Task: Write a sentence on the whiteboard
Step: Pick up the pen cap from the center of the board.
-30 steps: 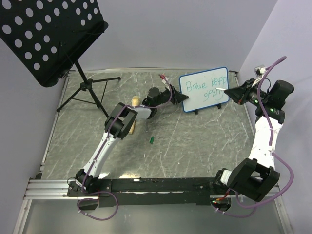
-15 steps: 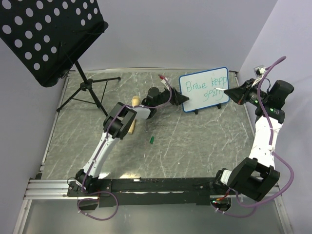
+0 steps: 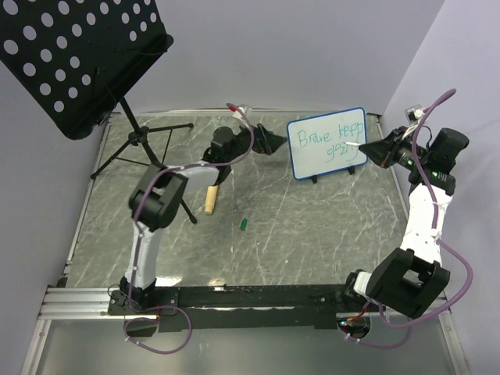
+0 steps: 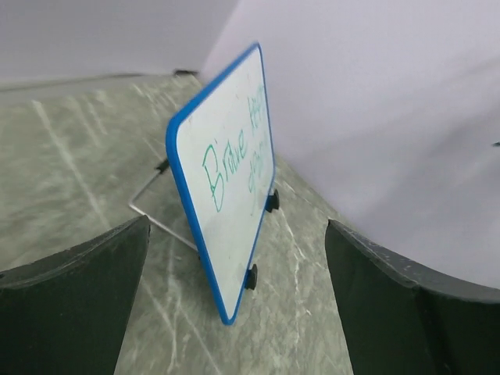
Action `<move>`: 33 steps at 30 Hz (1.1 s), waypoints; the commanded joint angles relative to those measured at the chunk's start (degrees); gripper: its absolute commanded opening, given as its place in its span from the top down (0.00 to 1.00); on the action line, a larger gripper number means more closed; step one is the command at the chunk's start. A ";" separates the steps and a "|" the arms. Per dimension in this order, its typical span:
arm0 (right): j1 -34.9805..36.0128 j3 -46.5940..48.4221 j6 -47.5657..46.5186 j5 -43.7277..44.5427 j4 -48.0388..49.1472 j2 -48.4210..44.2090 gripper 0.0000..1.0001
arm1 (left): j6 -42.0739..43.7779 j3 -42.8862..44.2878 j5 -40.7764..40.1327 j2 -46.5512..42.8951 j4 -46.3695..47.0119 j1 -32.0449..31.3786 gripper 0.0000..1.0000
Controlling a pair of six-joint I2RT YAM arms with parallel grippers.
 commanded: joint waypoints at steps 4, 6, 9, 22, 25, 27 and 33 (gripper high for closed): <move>4.83 0.90 -5.26 0.41 -2.84 2.16 1.00 | 7.32 -13.11 -8.32 -22.85 -15.10 -0.27 0.03; 6.86 0.91 -5.79 0.59 -3.20 2.43 1.00 | 8.46 -18.12 -7.01 -27.97 -19.14 -0.27 0.03; 9.75 1.17 -7.10 1.38 -4.42 2.95 1.00 | 10.92 -24.19 -7.70 -38.61 -30.20 -1.58 0.01; 18.02 1.53 -8.43 2.70 -6.18 7.08 1.00 | 7.15 -42.66 -26.22 -50.78 -54.40 -15.29 0.24; 18.20 1.52 -8.34 2.35 -6.27 7.52 1.00 | 7.59 -40.21 -28.71 -45.17 -55.46 -17.14 0.28; 18.20 1.53 -8.34 2.35 -6.36 7.52 1.00 | 7.85 -38.45 -28.62 -40.60 -56.16 -17.23 0.31; 18.11 1.44 -8.34 2.44 -6.27 7.26 1.00 | 9.78 -25.89 -32.57 -30.58 -67.04 -17.76 0.39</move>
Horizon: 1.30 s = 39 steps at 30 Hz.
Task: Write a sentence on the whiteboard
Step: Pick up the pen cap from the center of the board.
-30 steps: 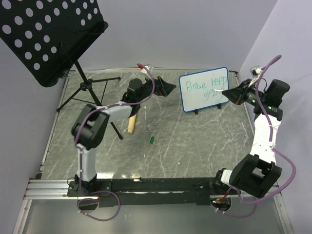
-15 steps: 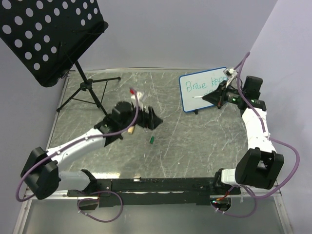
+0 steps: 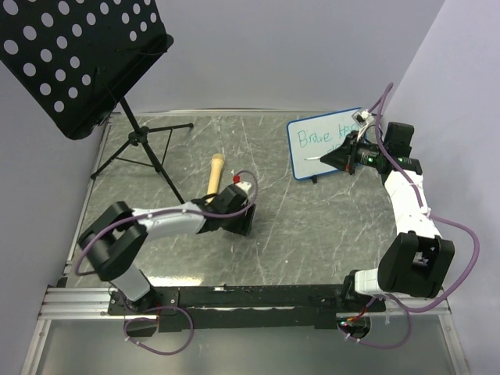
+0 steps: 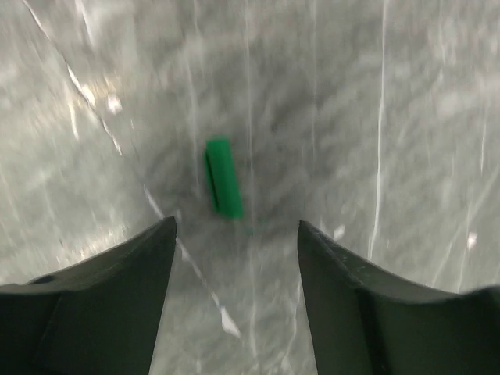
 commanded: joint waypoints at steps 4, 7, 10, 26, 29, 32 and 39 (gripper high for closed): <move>0.34 1.53 -1.57 -0.67 0.52 -0.08 1.00 | 1.75 16.86 -7.56 9.16 -15.87 -0.84 0.49; 0.34 1.70 -1.83 -0.84 0.35 0.00 1.00 | 1.66 21.16 -10.81 12.32 -22.19 -1.98 0.51; 0.34 1.61 -1.92 -1.10 0.17 0.09 1.00 | 1.75 25.21 -13.62 15.40 -27.82 -3.48 0.56; 0.17 1.79 -2.01 -1.54 0.00 -0.34 1.00 | 3.41 34.19 -18.11 24.28 -32.84 -5.42 0.64; -0.01 1.79 -1.92 -1.72 0.08 -0.43 1.00 | 3.85 34.98 -17.67 25.69 -32.49 -5.42 0.64; -0.27 1.79 -2.01 -1.81 0.08 -0.35 1.00 | 3.86 35.16 -17.06 26.48 -32.58 -5.42 0.66; -0.27 1.79 -2.10 -1.90 -0.09 -0.26 1.00 | 3.33 33.49 -15.39 25.70 -32.14 -5.42 0.69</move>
